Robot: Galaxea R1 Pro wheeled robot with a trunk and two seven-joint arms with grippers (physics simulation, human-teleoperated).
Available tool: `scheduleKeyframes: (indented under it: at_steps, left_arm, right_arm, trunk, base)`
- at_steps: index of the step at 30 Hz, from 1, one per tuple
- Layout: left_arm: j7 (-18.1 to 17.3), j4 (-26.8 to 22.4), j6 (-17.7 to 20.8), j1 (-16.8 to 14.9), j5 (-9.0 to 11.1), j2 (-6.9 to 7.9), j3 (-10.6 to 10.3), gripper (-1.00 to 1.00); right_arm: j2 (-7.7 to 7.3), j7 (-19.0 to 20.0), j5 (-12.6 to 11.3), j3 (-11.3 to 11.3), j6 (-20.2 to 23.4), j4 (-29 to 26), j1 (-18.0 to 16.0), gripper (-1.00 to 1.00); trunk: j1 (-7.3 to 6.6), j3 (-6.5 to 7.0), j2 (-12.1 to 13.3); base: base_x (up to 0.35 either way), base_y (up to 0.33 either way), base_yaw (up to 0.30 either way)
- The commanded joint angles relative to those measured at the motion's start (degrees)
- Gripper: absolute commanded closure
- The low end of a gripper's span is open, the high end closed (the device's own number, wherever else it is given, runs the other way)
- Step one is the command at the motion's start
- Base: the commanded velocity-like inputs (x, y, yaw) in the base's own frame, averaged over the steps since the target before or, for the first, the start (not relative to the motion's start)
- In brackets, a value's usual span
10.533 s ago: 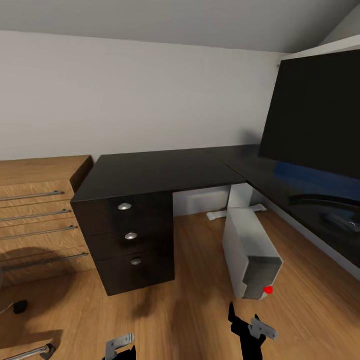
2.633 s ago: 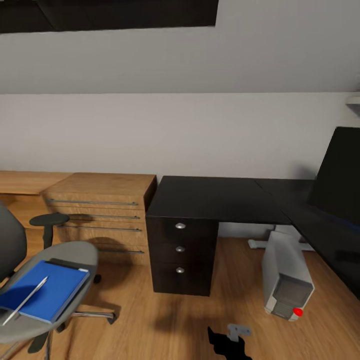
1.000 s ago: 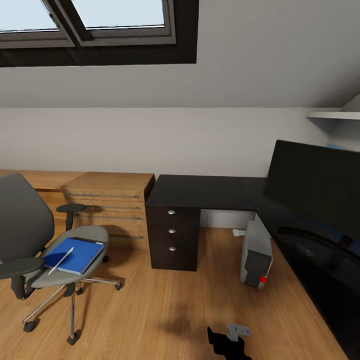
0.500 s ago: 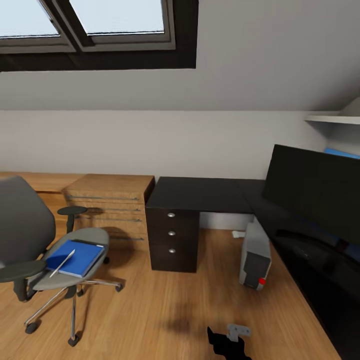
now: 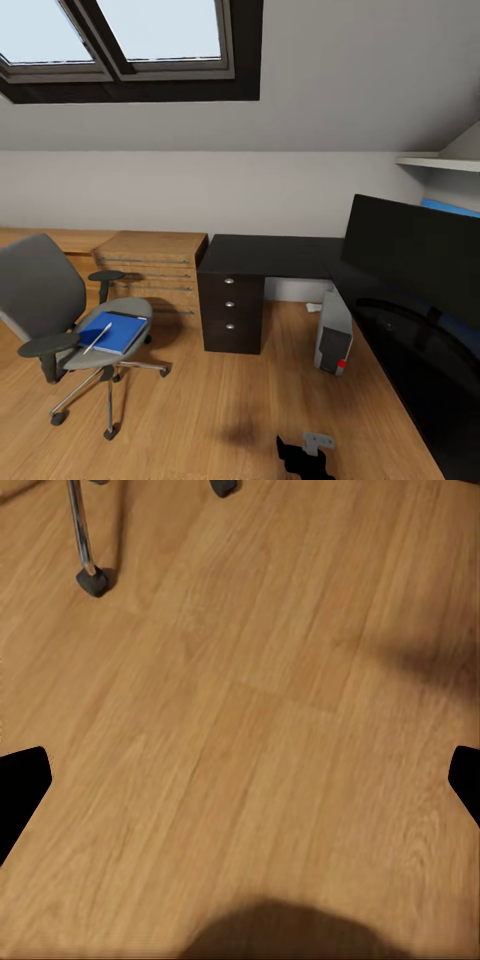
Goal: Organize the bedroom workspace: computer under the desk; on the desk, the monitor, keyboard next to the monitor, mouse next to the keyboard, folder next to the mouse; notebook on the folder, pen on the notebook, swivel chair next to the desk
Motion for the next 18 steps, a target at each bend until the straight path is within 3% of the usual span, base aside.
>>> scheduleKeyframes:
  at_steps: [1,18]
  left_arm:
    - [0.3,-0.1,-0.3,0.0,0.6,0.04,-0.2,-1.00]
    - [0.3,0.4,0.0,0.0,0.6,0.09,-0.2,-1.00]
  right_arm:
    - [0.01,0.1,0.5,-0.5,-0.1,0.0,0.0,-1.00]
    - [0.01,0.2,0.5,-0.5,-0.1,1.0,0.0,-1.00]
  trunk:
    - [-0.24,0.14,0.4]
    - [-3.97,3.19,7.2]
  base:
    - [-0.048,0.000,0.000]
    - [-0.008,0.000,0.000]
